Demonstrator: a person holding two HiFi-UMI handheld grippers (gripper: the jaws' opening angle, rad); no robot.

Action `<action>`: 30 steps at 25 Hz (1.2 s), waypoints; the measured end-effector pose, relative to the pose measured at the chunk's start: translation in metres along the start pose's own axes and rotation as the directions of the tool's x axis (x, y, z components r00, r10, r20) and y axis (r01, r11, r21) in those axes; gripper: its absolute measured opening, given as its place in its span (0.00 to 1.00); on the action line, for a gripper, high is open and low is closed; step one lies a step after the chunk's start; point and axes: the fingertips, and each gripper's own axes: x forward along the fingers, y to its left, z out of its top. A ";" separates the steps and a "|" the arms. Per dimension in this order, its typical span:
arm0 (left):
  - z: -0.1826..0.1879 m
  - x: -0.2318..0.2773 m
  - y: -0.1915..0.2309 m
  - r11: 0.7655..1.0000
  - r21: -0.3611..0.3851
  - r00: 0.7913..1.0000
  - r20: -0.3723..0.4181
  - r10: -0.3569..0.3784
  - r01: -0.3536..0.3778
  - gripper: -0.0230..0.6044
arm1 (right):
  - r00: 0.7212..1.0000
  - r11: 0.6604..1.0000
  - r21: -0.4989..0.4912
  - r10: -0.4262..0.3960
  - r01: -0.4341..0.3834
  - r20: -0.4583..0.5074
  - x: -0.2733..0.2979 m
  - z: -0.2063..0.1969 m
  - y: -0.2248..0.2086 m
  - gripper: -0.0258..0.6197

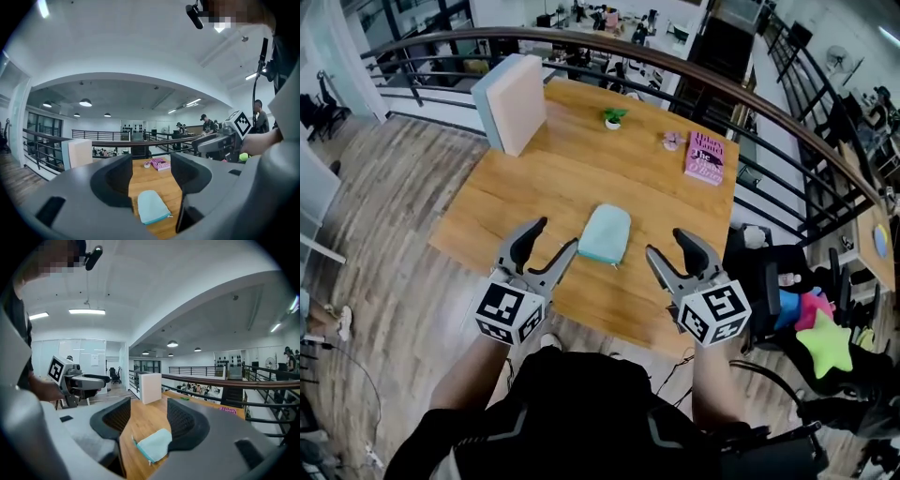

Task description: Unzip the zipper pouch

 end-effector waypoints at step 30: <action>-0.178 0.014 -0.011 0.968 -0.191 0.940 -0.328 0.092 -0.162 0.41 | 0.853 0.916 -0.053 0.348 -0.398 -0.389 0.116 -0.234 -0.032 0.35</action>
